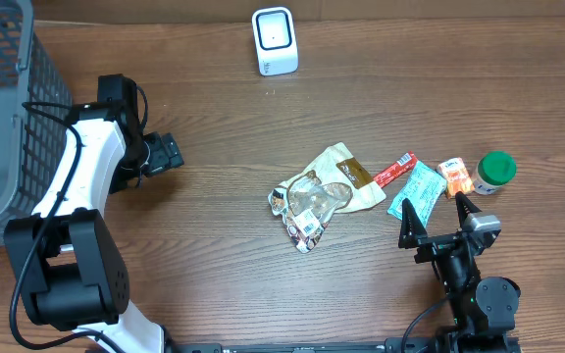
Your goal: Scan the item barcode
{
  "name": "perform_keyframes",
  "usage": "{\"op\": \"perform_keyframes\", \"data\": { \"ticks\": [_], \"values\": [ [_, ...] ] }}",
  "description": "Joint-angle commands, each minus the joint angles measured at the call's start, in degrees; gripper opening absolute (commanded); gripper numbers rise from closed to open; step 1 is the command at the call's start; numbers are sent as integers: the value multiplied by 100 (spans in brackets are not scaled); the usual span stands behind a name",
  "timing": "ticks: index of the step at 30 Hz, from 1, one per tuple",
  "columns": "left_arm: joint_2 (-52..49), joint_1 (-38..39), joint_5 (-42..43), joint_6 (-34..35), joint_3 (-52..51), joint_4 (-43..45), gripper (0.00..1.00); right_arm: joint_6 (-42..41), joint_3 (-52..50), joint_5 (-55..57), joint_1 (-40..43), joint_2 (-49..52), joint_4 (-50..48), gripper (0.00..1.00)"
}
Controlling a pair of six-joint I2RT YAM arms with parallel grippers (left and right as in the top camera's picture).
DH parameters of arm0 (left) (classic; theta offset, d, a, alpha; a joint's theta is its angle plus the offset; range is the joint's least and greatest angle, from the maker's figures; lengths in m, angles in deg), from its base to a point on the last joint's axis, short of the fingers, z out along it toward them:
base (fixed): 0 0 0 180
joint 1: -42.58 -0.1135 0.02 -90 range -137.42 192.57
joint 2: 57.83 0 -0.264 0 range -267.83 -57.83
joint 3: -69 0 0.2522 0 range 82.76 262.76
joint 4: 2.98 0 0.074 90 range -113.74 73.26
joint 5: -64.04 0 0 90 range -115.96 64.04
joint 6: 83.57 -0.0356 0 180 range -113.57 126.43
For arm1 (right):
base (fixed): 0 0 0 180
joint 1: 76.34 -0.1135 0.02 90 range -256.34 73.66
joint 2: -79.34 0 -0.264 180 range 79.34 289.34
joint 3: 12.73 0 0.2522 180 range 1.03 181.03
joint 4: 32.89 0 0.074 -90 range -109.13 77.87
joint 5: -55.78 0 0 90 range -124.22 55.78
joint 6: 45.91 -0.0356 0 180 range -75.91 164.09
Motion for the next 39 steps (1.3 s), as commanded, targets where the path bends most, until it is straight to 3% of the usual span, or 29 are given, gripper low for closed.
{"op": "perform_keyframes", "data": {
  "ticks": [1, 15, 31, 39],
  "values": [
    [-48, 15, 28, 33, 85, 7, 100, -11, -61, 9, 7, -52, -24, 100],
    [345, 13, 28, 35, 85, 7, 100, -11, -61, 9, 7, -52, -24, 100],
    [4841, 52, 26, 33, 85, 2, 100, -11, -61, 9, 7, -52, -24, 100],
    [5941, 52, 26, 35, 68, -39, 100, -11, -61, 9, 7, -52, -24, 100]
  ]
}}
